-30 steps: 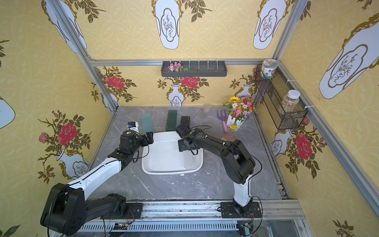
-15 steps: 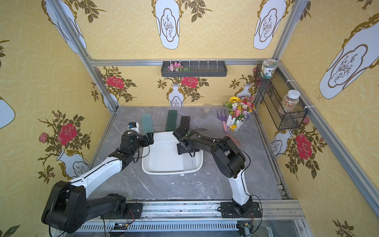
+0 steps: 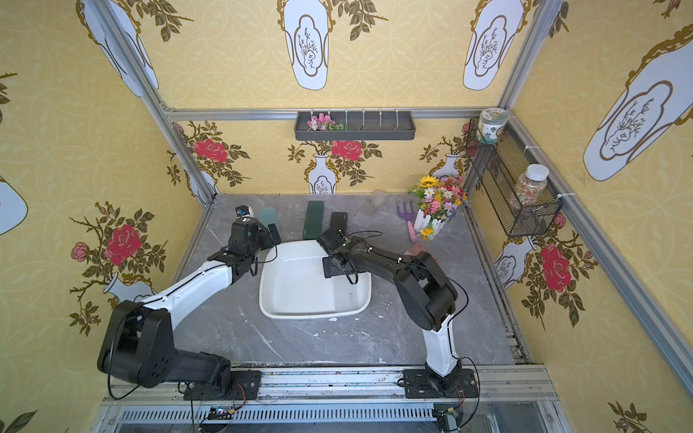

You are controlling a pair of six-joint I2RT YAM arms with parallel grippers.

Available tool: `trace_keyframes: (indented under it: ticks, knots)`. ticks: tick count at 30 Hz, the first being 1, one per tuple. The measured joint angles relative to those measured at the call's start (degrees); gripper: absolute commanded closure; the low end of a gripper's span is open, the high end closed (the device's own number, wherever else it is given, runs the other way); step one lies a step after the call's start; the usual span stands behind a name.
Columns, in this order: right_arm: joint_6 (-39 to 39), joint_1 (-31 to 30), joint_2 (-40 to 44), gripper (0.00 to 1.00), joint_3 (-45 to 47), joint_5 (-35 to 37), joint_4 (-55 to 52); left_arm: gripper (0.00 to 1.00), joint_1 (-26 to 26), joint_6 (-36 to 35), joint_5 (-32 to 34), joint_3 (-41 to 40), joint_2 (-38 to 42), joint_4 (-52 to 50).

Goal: Put the pencil case into the storage box
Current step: Place the pencil case at the storage box, then pick up the pencil case from the center of the board.

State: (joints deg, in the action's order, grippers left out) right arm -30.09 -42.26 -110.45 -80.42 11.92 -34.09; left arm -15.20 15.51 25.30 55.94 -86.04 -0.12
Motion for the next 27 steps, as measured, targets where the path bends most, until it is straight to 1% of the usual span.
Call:
trace_keyframes:
  ticks: [5,8,10,12,15,18,21,27]
  knots:
    - [0.3,0.0,5.7,0.03,4.2,-0.7,1.4,0.00,3.8,2.1,-0.8,14.9,-12.0,-7.2]
    - [0.5,0.0,8.6,0.03,6.6,-1.5,2.1,0.00,4.7,3.0,-2.2,23.2,-18.9,-11.0]
    - [0.9,0.0,10.2,0.03,7.7,-1.9,2.7,0.00,5.2,3.1,-4.2,30.1,-24.7,-13.8]
    - [1.6,0.0,12.1,0.03,9.3,-2.4,2.9,0.00,5.5,3.6,-5.3,39.0,-31.7,-18.8]
    - [1.7,0.0,14.9,0.03,11.8,-3.0,3.6,0.00,5.7,4.5,-5.4,49.9,-39.9,-25.8]
    - [1.8,0.0,17.4,0.03,14.0,-3.8,4.1,0.00,5.8,4.8,-5.4,53.1,-43.2,-30.1]
    - [1.9,-0.1,18.5,0.03,14.9,-4.3,4.2,0.00,6.1,5.7,-5.6,51.9,-43.5,-32.2]
    - [2.2,-0.1,18.3,0.03,14.9,-4.8,4.8,0.00,7.3,6.1,-5.9,50.0,-43.8,-33.2]
